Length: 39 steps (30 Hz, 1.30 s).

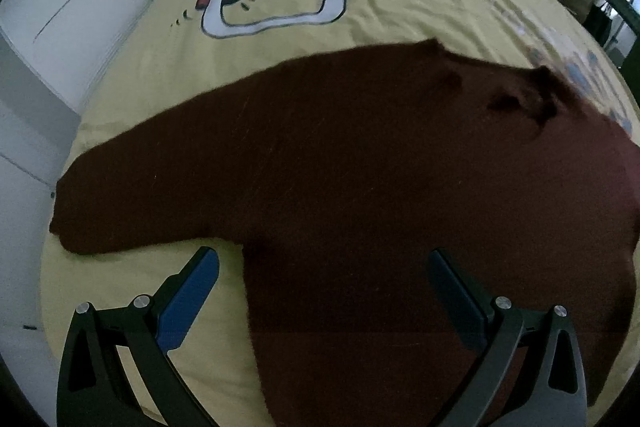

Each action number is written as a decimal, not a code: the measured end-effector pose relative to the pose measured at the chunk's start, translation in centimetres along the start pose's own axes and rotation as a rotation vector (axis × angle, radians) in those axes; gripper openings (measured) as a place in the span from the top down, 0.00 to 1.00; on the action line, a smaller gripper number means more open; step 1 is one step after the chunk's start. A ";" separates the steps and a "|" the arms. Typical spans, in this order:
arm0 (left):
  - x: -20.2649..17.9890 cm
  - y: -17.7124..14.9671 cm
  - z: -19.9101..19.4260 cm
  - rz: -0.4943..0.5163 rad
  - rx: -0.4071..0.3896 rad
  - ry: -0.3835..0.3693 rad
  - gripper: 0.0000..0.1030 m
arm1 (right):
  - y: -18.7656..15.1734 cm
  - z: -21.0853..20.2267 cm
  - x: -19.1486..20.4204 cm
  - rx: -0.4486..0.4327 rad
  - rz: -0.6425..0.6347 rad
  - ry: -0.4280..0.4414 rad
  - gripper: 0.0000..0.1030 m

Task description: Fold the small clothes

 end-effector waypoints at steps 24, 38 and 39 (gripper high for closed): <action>-0.7 -0.1 -0.5 0.031 -0.044 -0.128 0.01 | -8.8 -13.5 29.1 -0.083 -0.605 0.331 0.90; 2.3 2.1 1.0 -0.012 -0.051 -0.107 0.01 | -26.4 -10.1 46.0 0.123 -0.793 0.529 0.90; 2.4 2.1 1.2 -0.014 -0.049 -0.105 0.01 | -27.4 -9.5 46.2 0.142 -0.804 0.529 0.90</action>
Point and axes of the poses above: each gripper's, at about its wrist camera, not at the fingertips, and z roughly the way its jaws point, x to its left, y to its top, the point moved 7 cm from there along z, roughly the way its jaws point, and after that the axes turned 13 degrees about y, right-handed, at the moved point
